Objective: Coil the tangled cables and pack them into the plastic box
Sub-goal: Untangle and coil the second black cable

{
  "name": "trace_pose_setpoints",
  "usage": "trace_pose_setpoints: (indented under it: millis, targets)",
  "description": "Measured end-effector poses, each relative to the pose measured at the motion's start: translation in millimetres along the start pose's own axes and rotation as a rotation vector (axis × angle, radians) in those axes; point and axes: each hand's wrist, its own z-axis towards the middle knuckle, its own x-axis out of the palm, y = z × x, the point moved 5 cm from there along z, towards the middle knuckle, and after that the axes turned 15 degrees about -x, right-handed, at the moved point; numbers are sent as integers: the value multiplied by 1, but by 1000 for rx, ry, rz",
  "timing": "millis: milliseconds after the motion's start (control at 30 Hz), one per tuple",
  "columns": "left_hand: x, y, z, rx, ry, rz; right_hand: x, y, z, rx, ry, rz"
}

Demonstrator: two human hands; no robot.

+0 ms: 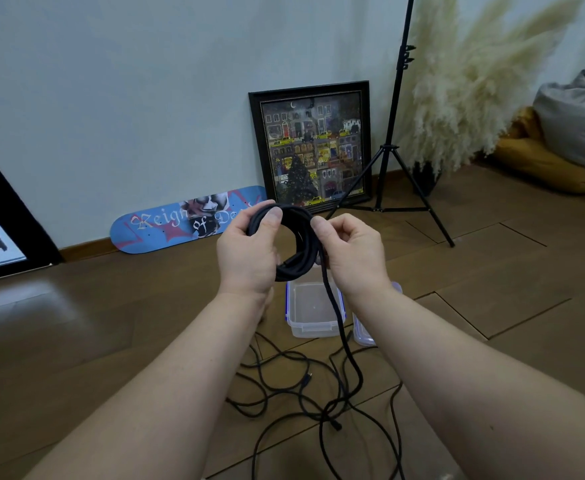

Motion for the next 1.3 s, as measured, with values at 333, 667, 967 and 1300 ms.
trace_pose_setpoints:
  millis: [333,667,967,1300]
  targets:
    - [13,-2,-7,16,26,-106,28,-14,-13,317,103,203]
    - [5,3,1,-3,126,479,-5,11,12,-116,369,-279]
    - [6,5,-1,-185,283,484,5,10,2,-229,607,-384]
    - [-6,0,9,43,-72,277,15,-8,-15,268,301,197]
